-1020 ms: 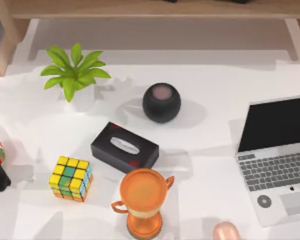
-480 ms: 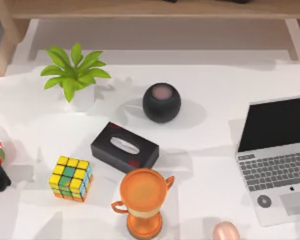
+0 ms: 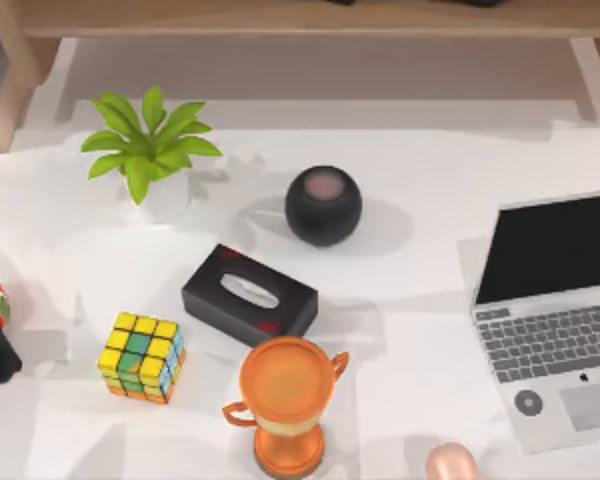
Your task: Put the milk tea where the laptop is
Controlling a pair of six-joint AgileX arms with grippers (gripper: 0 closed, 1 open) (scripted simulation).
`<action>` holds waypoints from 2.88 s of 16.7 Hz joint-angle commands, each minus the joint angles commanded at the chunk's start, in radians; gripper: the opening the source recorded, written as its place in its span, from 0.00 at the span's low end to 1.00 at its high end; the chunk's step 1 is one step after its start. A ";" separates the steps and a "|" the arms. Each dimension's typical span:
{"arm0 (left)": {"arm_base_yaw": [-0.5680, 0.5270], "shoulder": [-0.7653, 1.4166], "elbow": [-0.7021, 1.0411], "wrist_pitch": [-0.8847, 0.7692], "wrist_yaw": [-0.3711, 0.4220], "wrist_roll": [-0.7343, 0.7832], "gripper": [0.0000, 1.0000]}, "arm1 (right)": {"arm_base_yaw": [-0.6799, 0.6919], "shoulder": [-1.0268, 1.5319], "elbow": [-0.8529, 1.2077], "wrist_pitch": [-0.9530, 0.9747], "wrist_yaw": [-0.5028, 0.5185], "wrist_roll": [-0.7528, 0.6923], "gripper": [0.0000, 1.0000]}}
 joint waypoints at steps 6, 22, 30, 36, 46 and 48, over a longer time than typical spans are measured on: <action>0.000 0.000 0.000 0.000 0.000 0.000 1.00 | -0.044 -0.218 -0.089 -0.203 -0.066 -0.016 0.00; 0.000 0.000 0.000 0.000 0.000 0.000 1.00 | -0.058 -0.283 -0.130 -0.242 -0.096 -0.020 0.00; 0.000 0.000 0.000 0.000 0.000 0.000 1.00 | -0.056 -0.122 -0.146 0.012 -0.094 -0.020 0.00; 0.000 0.000 0.000 0.000 0.000 0.000 1.00 | -0.062 0.017 -0.183 0.177 -0.095 -0.018 0.00; 0.000 0.000 0.000 0.000 0.000 0.000 1.00 | -0.065 0.081 -0.225 0.196 -0.095 -0.017 0.15; 0.000 0.000 0.000 0.000 0.000 0.000 1.00 | -0.065 0.081 -0.225 0.196 -0.095 -0.017 0.30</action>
